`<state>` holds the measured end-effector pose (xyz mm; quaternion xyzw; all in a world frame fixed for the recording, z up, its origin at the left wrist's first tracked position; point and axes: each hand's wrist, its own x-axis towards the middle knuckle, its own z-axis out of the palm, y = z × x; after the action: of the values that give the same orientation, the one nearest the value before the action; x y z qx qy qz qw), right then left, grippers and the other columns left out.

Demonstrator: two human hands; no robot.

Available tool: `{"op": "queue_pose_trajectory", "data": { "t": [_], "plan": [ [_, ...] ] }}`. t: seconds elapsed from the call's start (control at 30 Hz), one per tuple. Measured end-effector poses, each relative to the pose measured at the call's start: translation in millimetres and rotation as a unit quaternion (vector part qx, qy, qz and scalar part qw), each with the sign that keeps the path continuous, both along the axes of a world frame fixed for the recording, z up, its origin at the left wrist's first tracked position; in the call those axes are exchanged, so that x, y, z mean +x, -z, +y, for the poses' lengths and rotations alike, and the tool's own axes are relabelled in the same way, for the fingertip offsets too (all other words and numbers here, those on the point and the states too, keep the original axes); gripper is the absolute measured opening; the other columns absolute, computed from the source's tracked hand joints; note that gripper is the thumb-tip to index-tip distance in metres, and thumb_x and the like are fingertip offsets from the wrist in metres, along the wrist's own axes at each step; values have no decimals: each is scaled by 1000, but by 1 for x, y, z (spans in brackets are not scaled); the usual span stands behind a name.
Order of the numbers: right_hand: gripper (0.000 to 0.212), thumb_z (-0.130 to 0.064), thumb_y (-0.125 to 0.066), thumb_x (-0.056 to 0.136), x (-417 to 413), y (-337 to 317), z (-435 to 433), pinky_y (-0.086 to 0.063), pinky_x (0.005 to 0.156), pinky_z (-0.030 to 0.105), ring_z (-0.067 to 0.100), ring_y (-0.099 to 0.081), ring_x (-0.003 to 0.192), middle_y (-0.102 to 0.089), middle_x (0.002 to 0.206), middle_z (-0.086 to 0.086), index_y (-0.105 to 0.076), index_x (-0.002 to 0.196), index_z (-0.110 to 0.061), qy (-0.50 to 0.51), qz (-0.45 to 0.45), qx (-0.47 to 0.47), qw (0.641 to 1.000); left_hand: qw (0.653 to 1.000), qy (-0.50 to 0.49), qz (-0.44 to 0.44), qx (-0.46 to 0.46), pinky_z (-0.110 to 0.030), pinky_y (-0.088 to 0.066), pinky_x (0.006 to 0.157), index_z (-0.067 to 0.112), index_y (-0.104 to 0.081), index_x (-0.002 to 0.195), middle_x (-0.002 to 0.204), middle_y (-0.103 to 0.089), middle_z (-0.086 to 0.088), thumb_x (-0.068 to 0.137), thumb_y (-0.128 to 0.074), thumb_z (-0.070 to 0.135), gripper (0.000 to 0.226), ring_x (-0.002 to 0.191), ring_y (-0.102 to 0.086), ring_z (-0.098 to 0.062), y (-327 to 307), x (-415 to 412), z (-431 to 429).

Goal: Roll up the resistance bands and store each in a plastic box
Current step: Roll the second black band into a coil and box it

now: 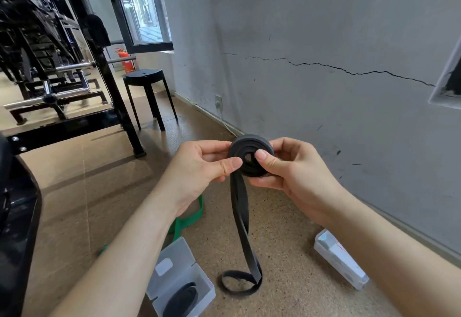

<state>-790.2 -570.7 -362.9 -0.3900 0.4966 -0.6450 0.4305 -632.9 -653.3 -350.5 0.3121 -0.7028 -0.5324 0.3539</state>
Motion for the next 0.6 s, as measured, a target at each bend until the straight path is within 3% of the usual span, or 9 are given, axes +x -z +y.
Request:
{"op": "queue_pose_trajectory", "data": {
  "t": [0.1,0.17,0.23,0.3,0.37,0.43,0.5,0.6],
  "plan": [
    [21,-8,-67,86,1,2,-1,-60,67,32,31,-73,88,-67,105,24,-59,99,6,-25,-12,15,999,997,-35,-39,-54,-17,-54,62,21,-71,98,77,-75,10,77,-75,5,27,71,-69,-3,-2,3,-1],
    [18,-13,-69,86,-5,-2,1,-61,71,37,29,-73,89,-69,105,18,-61,97,-2,-53,85,57,993,984,-59,-104,-129,-19,-56,71,27,-72,95,76,-73,15,75,-77,7,28,73,-69,1,-3,5,-1],
    [26,-27,-76,82,-15,-8,4,-58,79,32,13,-71,87,-72,99,-1,-66,103,-16,-47,329,85,939,953,-69,-192,-224,-23,-55,76,33,-74,89,75,-70,19,73,-80,15,25,76,-68,1,-3,6,2],
    [36,-37,-78,78,-16,-14,7,-47,79,17,-3,-62,85,-69,99,-16,-66,111,-28,-26,488,59,870,916,-55,-266,-295,-31,-54,75,30,-75,90,72,-69,10,72,-80,21,21,76,-66,-10,-5,5,6],
    [31,-37,-77,78,-8,-16,7,-43,73,15,-5,-57,81,-69,96,-16,-67,107,-31,-16,550,36,834,887,-33,-309,-341,-34,-51,69,28,-74,92,70,-67,4,73,-77,25,19,74,-61,-19,-5,2,9],
    [24,-37,-76,79,1,-12,5,-50,74,28,5,-59,81,-69,90,-10,-70,101,-28,-20,590,46,806,869,-26,-331,-367,-33,-49,68,30,-73,95,74,-67,3,75,-74,26,21,78,-59,-22,-6,-2,13],
    [23,-38,-75,79,4,-12,5,-52,75,36,13,-61,82,-69,86,-6,-72,99,-27,-10,601,55,797,871,-33,-323,-368,-32,-50,72,32,-72,97,79,-69,3,75,-74,24,23,81,-60,-20,-4,-4,14],
    [21,-37,-76,79,-2,-14,5,-51,74,34,12,-61,80,-69,82,-7,-73,96,-26,24,594,35,803,929,-40,-228,-287,-16,-51,74,29,-75,94,81,-72,10,71,-79,12,29,79,-65,-3,-2,-4,12]
  ]
}}
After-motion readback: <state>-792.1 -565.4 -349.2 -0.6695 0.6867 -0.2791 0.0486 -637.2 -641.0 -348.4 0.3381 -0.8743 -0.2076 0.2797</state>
